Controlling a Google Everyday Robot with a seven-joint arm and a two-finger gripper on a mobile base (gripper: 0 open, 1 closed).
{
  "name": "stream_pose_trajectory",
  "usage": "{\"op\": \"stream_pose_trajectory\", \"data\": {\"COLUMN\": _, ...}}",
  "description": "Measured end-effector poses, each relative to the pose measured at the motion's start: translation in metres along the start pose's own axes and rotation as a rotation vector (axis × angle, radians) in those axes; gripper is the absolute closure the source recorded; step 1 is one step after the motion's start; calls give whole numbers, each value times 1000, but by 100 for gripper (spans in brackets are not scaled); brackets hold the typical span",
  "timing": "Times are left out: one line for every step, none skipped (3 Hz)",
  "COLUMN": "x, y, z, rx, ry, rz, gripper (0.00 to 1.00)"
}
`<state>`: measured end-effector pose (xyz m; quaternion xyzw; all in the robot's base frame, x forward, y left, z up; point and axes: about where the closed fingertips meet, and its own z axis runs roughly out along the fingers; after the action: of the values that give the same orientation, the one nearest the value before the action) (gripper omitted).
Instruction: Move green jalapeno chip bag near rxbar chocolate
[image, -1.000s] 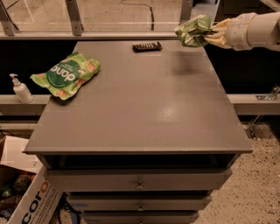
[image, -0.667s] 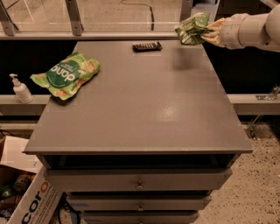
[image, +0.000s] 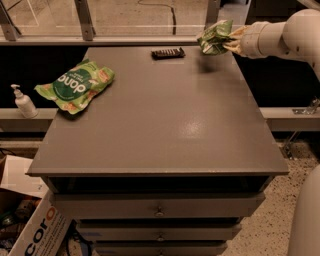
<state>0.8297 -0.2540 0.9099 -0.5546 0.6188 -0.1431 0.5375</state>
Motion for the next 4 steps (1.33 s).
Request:
{"op": "stream_pose_trajectory", "data": {"x": 0, "y": 16, "z": 19, "rx": -33, "ry": -1, "rz": 0, "gripper": 100}}
{"op": "stream_pose_trajectory", "data": {"x": -8, "y": 33, "z": 36, "rx": -70, "ry": -14, "rz": 7, "gripper": 100}}
{"op": "stream_pose_trajectory", "data": {"x": -14, "y": 48, "z": 44, "rx": -110, "ry": -22, "rz": 38, "gripper": 100}}
{"op": "stream_pose_trajectory", "data": {"x": -26, "y": 61, "z": 43, "rx": -144, "ry": -37, "rz": 58, "gripper": 100}}
